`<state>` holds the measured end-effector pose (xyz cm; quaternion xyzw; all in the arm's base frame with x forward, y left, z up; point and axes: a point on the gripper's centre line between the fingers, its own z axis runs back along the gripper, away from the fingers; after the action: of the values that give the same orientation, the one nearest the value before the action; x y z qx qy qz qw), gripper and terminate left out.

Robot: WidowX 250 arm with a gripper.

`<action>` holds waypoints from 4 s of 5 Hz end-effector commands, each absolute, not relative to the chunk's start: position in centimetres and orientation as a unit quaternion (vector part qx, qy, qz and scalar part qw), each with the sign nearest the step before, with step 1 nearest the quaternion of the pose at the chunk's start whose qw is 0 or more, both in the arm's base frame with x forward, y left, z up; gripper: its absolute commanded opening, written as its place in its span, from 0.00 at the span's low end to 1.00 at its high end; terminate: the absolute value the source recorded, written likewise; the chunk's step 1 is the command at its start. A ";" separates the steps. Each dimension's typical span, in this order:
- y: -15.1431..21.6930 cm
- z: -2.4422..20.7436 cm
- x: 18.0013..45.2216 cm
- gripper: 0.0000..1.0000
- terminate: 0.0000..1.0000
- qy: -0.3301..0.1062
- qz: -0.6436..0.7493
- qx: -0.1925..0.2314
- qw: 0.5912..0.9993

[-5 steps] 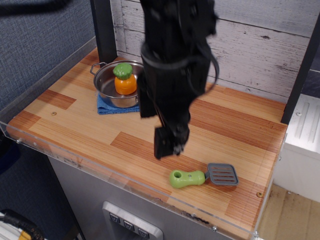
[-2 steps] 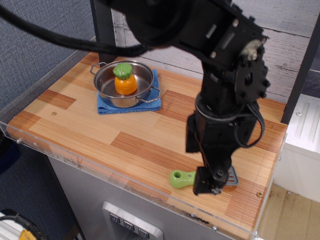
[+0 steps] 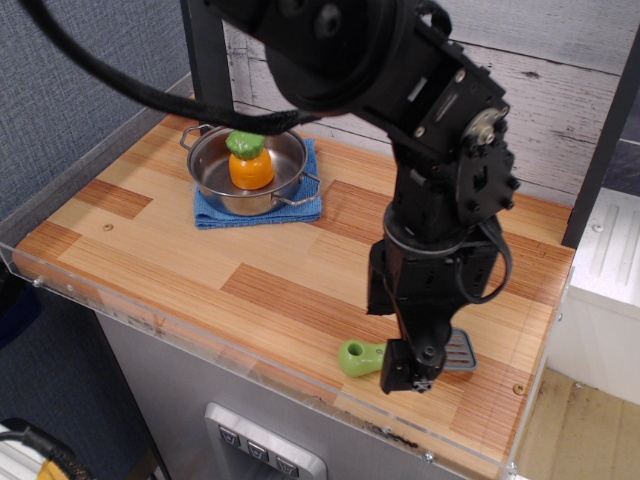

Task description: Move the spatula to the top right of the table.

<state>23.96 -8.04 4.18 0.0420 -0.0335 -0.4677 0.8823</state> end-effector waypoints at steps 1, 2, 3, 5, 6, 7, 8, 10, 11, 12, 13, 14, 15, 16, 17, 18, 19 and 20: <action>-7.2 2.9 25.2 1.00 0.00 -0.049 -0.449 0.026 0.892; -7.6 1.8 25.2 1.00 0.00 -0.045 -0.451 0.023 0.891; -7.9 0.8 25.0 1.00 0.00 -0.039 -0.457 0.010 0.889; -7.9 0.4 24.6 0.00 0.00 -0.032 -0.472 0.006 0.881; -7.7 0.9 24.5 0.00 0.00 -0.038 -0.476 0.009 0.879; -7.5 1.9 24.3 0.00 0.00 -0.039 -0.477 0.013 0.878; -7.2 3.9 24.3 0.00 0.00 -0.055 -0.462 0.012 0.885; -7.5 8.0 27.3 0.00 0.00 -0.092 -0.444 0.017 0.891; -8.0 9.9 30.5 0.00 0.00 -0.115 -0.443 0.031 0.889; -8.3 10.8 33.0 0.00 0.00 -0.129 -0.432 0.028 0.892; -8.3 10.4 34.5 0.00 0.00 -0.128 -0.433 0.031 0.892; -7.3 9.3 36.0 0.00 0.00 -0.122 -0.443 0.040 0.887; -6.2 8.1 36.9 0.00 0.00 -0.118 -0.457 0.042 0.881; -6.2 7.3 37.9 0.00 0.00 -0.115 -0.469 0.049 0.874; -7.0 6.0 38.5 0.00 0.00 -0.111 -0.475 0.042 0.872; -8.0 4.4 38.8 0.00 0.00 -0.104 -0.483 0.034 0.869; -8.5 3.3 38.8 0.00 0.00 -0.097 -0.490 0.032 0.865; -8.3 2.5 38.5 0.00 0.00 -0.086 -0.484 0.026 0.870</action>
<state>38.02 -8.45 1.23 0.0189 -0.0679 -0.4835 0.8725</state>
